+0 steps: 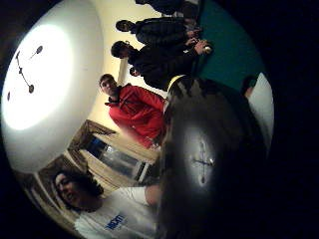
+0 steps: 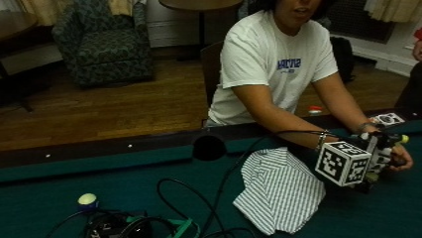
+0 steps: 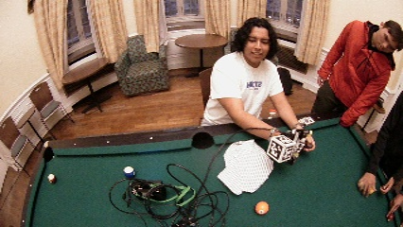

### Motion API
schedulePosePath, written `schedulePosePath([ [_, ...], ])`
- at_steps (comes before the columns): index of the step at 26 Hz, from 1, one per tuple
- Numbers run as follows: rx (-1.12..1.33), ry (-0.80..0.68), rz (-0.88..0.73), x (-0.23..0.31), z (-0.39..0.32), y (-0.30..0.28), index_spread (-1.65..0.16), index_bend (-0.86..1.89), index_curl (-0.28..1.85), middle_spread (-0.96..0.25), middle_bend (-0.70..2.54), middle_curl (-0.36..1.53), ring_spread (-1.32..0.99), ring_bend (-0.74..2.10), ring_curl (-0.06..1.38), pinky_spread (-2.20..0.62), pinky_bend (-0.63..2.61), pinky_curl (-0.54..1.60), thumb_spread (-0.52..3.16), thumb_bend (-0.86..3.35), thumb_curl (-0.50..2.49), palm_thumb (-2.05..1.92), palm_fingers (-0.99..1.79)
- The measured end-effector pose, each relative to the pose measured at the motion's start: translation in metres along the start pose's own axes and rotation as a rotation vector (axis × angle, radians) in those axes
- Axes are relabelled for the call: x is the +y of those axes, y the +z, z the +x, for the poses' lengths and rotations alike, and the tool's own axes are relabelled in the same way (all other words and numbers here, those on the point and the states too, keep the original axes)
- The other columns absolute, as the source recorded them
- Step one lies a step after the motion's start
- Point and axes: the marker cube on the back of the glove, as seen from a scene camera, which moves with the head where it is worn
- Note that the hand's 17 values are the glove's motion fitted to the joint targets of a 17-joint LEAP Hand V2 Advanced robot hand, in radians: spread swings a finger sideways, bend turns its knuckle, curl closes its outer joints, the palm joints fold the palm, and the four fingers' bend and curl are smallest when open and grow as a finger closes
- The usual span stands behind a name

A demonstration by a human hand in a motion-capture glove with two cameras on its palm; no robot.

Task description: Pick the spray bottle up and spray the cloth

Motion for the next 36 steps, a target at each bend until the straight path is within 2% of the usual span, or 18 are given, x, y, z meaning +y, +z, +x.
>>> schedulePosePath([
  [8, -0.009, 0.017, -0.007, -0.021, 0.008, 0.01, -0.24, 0.49, 0.64, -0.2, 0.66, 0.59, -0.22, 0.75, 0.5, -0.33, 0.48, 0.42, 0.38, -0.03, 0.88, 0.93, 1.39],
  [15, -0.045, 0.094, -0.139, -0.018, 0.016, 0.009, -0.25, 0.48, 0.64, -0.21, 0.67, 0.58, -0.21, 0.74, 0.5, -0.33, 0.47, 0.42, 0.41, -0.04, 0.88, 0.9, 1.37],
  [20, -0.06, 0.164, -0.265, -0.008, 0.037, 0.006, -0.26, 0.42, 0.61, -0.2, 0.72, 0.59, -0.2, 0.7, 0.48, -0.18, 0.25, 0.37, 0.5, -0.05, 0.84, 0.86, 1.13],
  [23, -0.042, 0.174, -0.322, -0.002, 0.044, 0.0, -0.28, 0.41, 0.59, -0.19, 0.7, 0.56, -0.2, 0.57, 0.44, -0.06, 0.12, 0.33, 0.64, -0.08, 0.77, 0.76, 0.98],
  [28, 0.207, 0.144, -0.365, 0.012, 0.048, -0.025, -0.34, 0.29, 0.56, -0.19, 0.4, 0.48, -0.16, 0.4, 0.43, 0.08, 0.32, 0.39, 0.75, -0.12, 0.65, 0.54, 0.48],
  [31, 0.349, 0.138, -0.4, 0.025, 0.044, -0.047, -0.38, 0.18, 0.51, -0.19, 0.34, 0.44, -0.16, 0.35, 0.39, 0.12, 0.34, 0.37, 0.78, -0.11, 0.6, 0.45, 0.4],
  [36, 0.576, 0.073, -0.438, 0.049, 0.034, -0.076, -0.42, 0.16, 0.42, -0.19, 0.26, 0.4, -0.16, 0.27, 0.33, 0.16, 0.33, 0.35, 0.8, -0.07, 0.54, 0.38, 0.37],
])
